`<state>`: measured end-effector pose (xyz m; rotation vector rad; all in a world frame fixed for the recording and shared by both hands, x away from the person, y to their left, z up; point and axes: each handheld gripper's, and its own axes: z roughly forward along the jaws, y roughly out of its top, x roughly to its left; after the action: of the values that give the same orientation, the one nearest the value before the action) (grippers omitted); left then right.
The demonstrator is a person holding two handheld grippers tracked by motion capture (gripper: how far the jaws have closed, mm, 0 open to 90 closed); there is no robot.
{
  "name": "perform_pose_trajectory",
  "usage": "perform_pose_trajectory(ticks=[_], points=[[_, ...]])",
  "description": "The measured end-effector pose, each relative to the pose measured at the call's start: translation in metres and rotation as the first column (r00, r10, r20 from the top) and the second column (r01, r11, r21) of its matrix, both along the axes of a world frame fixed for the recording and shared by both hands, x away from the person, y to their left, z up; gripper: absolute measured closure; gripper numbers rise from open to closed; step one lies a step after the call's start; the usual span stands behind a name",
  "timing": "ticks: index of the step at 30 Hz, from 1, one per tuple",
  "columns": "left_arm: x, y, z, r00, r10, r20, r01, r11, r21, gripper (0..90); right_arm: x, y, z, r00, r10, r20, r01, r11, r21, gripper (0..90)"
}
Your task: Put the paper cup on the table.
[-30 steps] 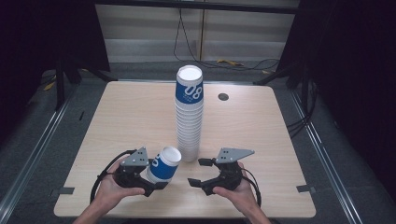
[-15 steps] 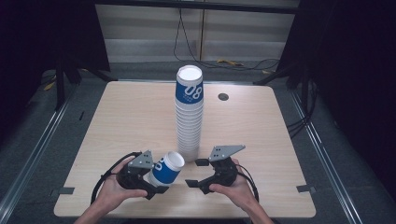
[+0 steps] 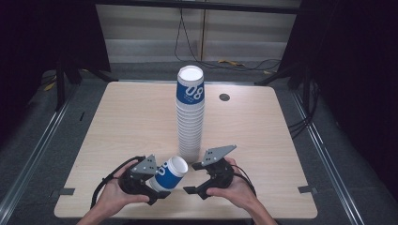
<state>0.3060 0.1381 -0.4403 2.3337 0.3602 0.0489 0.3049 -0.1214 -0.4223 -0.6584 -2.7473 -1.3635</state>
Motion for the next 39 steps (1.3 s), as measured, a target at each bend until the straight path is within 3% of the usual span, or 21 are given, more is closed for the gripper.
perform_pose_trajectory(ticks=[6, 12, 20, 28, 32, 34, 35, 39], points=[[-0.006, -0.01, -0.003, 0.9996, -0.02, 0.022, 0.019, 0.9988, 0.045, 17.4, 0.001, 0.007, 0.005, 0.9991, 0.043, 0.001, -0.042, 0.9974, -0.057, 17.8], [-0.009, -0.015, -0.001, 0.998, -0.043, 0.047, 0.04, 0.9967, 0.071, 17.4, 0.003, 0.008, 0.007, 0.9976, 0.069, -0.007, -0.069, 0.9939, -0.086, 18.8], [-0.005, -0.018, -0.006, 0.9973, -0.048, 0.055, 0.042, 0.9936, 0.105, 17.5, 0.006, 0.012, 0.01, 0.9938, 0.11, -0.021, -0.112, 0.9757, -0.188, 18.9], [-0.002, -0.017, -0.011, 0.9973, -0.058, 0.045, 0.052, 0.9909, 0.124, 17.5, 0.014, 0.02, 0.011, 0.9919, 0.125, -0.018, -0.126, 0.9634, -0.237, 19.5], [-0.004, -0.018, -0.011, 0.9968, -0.069, 0.041, 0.063, 0.99, 0.126, 17.5, 0.019, 0.025, 0.012, 0.9875, 0.154, -0.037, -0.158, 0.9521, -0.262, 19.3], [-0.004, -0.018, -0.012, 0.9959, -0.074, 0.053, 0.065, 0.987, 0.147, 17.5, 0.02, 0.031, 0.01, 0.9821, 0.183, -0.044, -0.188, 0.9364, -0.297, 19.7], [-0.004, -0.018, -0.013, 0.996, -0.072, 0.052, 0.064, 0.9867, 0.149, 17.5, 0.02, 0.031, 0.01, 0.9821, 0.183, -0.044, -0.188, 0.9364, -0.297, 19.7], [-0.004, -0.021, -0.016, 0.9952, -0.088, 0.044, 0.08, 0.9842, 0.158, 17.5, 0.021, 0.037, 0.008, 0.9763, 0.21, -0.053, -0.215, 0.9188, -0.331, 19.5]])
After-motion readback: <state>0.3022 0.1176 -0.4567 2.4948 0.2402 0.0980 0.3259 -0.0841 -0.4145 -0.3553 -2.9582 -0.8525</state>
